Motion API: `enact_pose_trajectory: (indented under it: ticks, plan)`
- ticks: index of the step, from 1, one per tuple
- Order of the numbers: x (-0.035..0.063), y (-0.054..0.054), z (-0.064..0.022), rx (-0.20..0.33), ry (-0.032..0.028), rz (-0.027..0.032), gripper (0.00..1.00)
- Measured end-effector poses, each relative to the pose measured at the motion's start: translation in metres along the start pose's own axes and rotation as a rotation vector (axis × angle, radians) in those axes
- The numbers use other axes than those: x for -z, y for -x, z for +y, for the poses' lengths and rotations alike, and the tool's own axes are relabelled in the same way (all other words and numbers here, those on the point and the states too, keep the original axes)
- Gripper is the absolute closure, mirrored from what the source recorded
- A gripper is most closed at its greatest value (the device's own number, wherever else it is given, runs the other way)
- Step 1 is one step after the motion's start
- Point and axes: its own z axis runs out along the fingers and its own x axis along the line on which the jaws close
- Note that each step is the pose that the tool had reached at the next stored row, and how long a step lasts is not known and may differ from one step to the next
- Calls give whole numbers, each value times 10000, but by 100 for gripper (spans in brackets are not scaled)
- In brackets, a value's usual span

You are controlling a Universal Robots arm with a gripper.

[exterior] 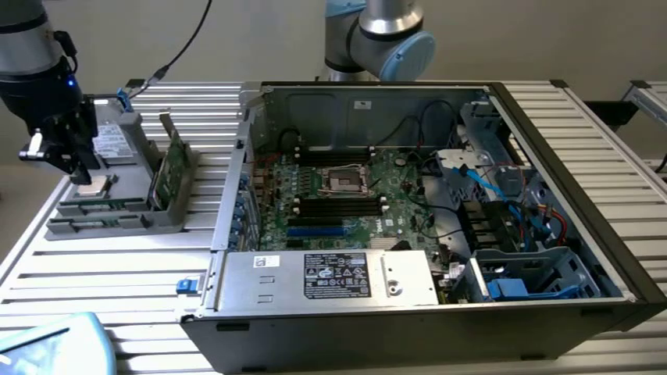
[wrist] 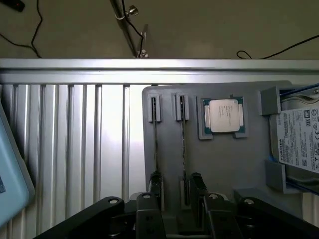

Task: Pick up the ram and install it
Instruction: 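Pick up the ram and move it above insertion slot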

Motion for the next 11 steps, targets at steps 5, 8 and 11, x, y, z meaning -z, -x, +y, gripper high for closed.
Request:
enact_pose_trajectory:
  ticks: [5, 8, 11]
  plan:
    - [-95, 0, 10, 13, -1, 2, 63]
    - [-148, -5, 10, 19, -1, 2, 63]
    - [-203, -19, 7, 35, -1, 4, 63]
